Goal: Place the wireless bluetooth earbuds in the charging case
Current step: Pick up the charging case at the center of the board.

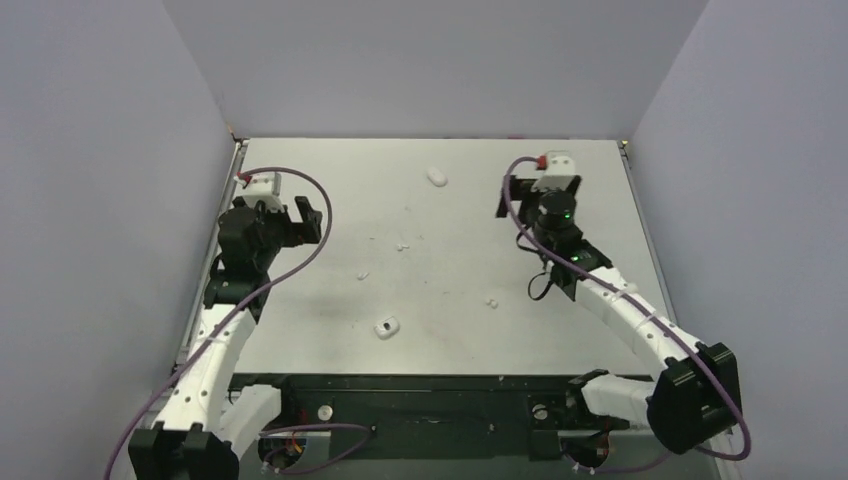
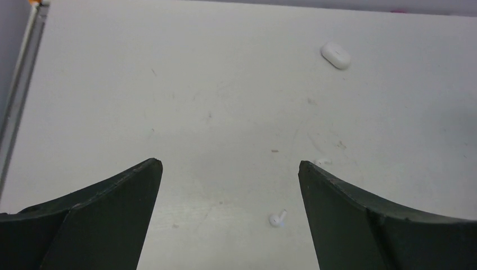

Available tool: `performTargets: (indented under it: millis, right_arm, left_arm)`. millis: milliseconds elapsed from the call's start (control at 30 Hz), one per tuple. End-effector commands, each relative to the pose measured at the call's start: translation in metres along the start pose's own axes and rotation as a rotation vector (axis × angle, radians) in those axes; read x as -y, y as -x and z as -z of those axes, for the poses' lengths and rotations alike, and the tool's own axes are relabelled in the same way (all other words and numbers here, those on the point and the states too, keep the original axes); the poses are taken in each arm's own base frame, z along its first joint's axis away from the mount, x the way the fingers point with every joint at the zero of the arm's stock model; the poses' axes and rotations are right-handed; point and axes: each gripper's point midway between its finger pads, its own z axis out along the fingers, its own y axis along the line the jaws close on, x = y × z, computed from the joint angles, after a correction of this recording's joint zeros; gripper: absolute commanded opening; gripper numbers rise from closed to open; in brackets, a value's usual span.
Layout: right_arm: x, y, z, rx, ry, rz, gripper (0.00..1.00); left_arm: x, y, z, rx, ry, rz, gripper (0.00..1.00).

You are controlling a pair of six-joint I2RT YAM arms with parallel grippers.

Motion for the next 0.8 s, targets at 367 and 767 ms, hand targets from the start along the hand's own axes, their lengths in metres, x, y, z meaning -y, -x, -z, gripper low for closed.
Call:
performTargets:
  millis: [367, 767]
  right_arm:
    - [-0.272, -0.133, 0.174, -0.369, 0.534, 0.463, 0.99]
    - [-0.316, -0.204, 0.184, -0.572, 0.587, 0.500, 1.00]
  left_arm:
    - [0.040, -0.067, 0.106, -0.338, -0.024, 0.497, 0.94]
    - [0.038, -0.063, 0.108, -0.298, -0.022, 0.494, 0.93]
